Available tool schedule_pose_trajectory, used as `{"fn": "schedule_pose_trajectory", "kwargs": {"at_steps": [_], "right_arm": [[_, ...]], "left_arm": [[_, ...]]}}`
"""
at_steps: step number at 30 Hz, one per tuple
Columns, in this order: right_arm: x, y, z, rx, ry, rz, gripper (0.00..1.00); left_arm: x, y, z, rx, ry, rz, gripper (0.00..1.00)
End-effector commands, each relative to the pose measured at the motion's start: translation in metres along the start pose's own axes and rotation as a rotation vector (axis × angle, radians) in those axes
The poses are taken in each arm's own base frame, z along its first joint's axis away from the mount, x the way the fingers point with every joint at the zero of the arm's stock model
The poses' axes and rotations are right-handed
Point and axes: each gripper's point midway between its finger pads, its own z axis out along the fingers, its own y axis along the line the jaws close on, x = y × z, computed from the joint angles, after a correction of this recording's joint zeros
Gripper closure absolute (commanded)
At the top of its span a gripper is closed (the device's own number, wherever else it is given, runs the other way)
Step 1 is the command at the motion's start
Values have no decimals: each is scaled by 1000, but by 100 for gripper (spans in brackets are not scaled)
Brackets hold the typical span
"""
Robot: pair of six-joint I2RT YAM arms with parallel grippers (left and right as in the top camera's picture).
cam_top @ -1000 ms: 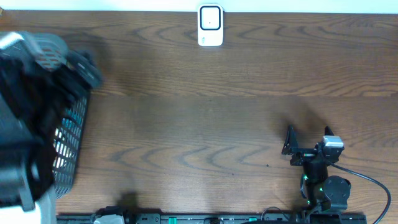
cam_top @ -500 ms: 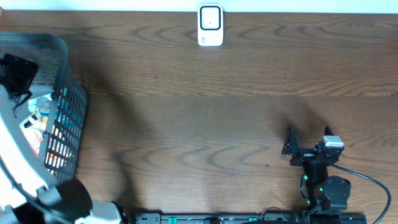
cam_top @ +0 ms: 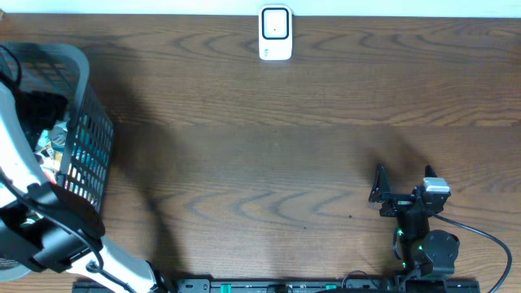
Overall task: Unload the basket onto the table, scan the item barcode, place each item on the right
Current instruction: 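Reach the left gripper into the basket and grasp the teal bottle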
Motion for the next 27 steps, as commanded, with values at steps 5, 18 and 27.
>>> {"fn": "schedule_pose_trajectory", "kwargs": {"at_steps": [5, 18, 27], "right_arm": [[1, 3, 0, -12, 3, -11, 1], [1, 3, 0, -12, 2, -11, 1], [1, 3, 0, -12, 3, -11, 1]], "left_arm": [[11, 6, 32, -55, 53, -22, 2], [29, 6, 72, -65, 99, -8, 55], [18, 2, 32, 31, 4, 15, 70]]}}
